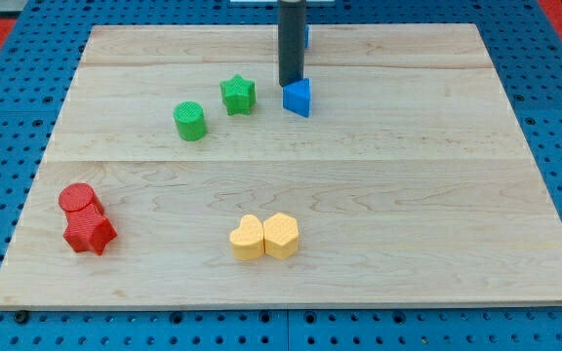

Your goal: Move the green star towards the left of the blue triangle

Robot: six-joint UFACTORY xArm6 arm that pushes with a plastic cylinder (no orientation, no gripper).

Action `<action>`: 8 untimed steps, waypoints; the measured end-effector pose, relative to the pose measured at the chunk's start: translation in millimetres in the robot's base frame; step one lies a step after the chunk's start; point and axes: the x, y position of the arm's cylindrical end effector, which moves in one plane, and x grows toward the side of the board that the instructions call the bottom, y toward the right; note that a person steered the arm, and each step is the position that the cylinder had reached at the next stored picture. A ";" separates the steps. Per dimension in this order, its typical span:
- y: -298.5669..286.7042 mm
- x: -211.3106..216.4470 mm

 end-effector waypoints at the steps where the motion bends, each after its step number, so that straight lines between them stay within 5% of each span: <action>1: -0.8 15.1; 3: -47.7 -22.8; 8: -82.3 43.8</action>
